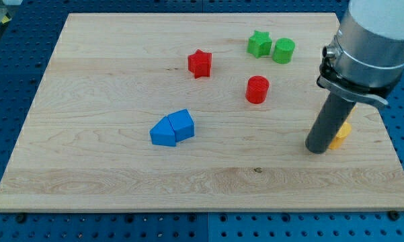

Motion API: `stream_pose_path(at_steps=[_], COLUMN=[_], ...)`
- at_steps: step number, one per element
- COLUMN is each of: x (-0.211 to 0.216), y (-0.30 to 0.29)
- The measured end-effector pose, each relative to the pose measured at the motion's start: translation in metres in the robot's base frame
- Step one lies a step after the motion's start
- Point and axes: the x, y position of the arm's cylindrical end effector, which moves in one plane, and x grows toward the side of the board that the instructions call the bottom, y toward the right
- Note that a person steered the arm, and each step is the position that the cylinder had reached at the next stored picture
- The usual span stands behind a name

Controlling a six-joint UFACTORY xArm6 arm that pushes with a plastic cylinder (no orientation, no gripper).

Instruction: Move the yellow heart close to the yellow hexagon

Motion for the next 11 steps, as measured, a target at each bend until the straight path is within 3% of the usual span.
stream_pose_path(at_steps=[2,6,8,9,11], x=[0.013,-0.020,-0.026,-0.065,-0.088], y=[0.030,0.040,-0.010,-0.016,-0.032])
